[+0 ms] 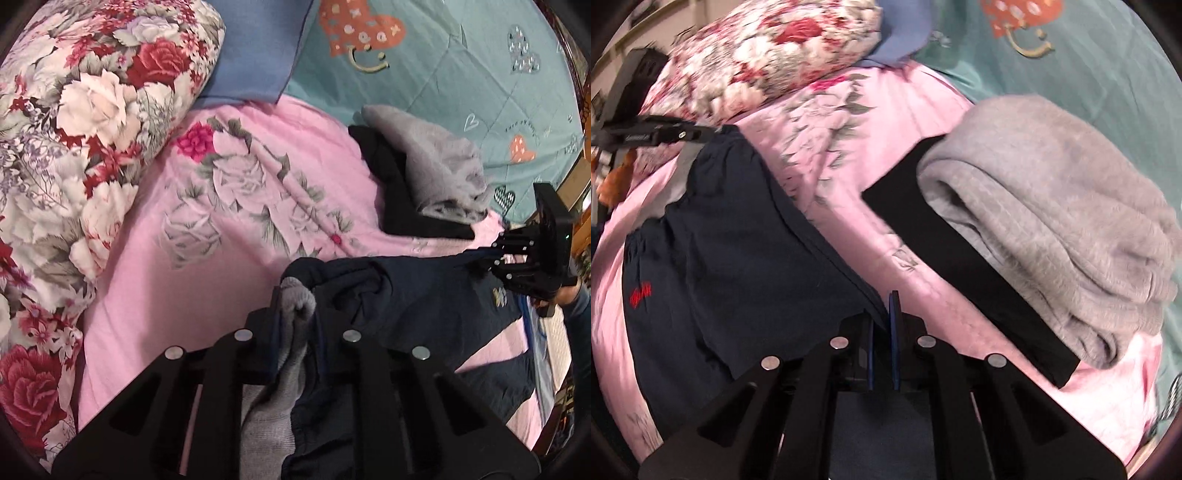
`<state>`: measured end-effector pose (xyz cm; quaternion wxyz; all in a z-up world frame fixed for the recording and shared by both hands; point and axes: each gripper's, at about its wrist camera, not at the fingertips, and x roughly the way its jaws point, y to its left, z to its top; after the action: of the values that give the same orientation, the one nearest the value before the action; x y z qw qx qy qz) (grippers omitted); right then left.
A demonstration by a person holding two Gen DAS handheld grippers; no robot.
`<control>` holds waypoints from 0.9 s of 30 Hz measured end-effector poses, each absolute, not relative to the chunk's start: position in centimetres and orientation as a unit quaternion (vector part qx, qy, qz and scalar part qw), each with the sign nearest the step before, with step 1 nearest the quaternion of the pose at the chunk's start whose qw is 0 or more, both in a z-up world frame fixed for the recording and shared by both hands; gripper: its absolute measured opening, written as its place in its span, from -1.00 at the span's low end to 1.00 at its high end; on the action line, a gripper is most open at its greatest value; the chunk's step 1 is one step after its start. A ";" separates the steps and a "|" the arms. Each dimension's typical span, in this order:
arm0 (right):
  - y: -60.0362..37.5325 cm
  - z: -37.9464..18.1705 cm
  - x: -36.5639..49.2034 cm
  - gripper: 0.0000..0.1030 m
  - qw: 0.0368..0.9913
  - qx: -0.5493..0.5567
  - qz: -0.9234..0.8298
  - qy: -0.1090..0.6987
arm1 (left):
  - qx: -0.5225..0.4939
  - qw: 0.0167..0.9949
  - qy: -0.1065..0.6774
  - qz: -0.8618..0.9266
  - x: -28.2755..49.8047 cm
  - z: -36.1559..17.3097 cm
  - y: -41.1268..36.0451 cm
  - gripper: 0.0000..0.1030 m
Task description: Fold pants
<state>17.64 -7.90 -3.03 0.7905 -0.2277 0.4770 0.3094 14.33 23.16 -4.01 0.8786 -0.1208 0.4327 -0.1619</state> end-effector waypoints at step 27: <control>-5.9 -5.7 -6.7 -0.87 0.794 -0.164 0.385 0.440 | -0.020 0.883 0.442 -0.157 -4.3 -7.1 26.3 -0.68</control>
<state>-6.68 -5.87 -5.65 0.7943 -0.1640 0.4403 0.3852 -4.26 26.25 -7.14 0.8829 -0.0197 0.4421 -0.1572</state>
